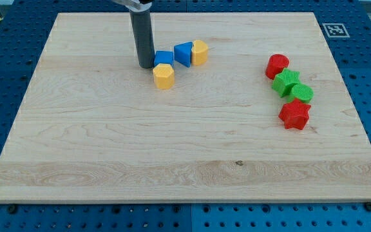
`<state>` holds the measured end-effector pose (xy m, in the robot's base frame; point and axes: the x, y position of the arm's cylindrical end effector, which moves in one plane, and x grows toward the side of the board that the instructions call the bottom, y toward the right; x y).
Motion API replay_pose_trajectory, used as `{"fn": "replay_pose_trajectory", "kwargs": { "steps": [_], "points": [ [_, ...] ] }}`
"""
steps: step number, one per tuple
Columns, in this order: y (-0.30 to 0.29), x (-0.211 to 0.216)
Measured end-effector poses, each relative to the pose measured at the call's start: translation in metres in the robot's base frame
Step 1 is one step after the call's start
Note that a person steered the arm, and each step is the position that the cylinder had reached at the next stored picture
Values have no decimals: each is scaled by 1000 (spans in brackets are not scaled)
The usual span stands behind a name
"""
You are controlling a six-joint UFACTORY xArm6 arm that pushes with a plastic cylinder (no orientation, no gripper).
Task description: Move the yellow hexagon left to the blue cube
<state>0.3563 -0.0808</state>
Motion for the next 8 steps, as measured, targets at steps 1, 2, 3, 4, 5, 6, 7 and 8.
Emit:
{"fn": "replay_pose_trajectory", "kwargs": {
  "steps": [1,2,3,4,5,6,7,8],
  "points": [
    [-20,1],
    [-34,41],
    [-18,80],
    [30,84],
    [55,56],
    [38,20],
    [3,11],
    [-7,11]
  ]
}}
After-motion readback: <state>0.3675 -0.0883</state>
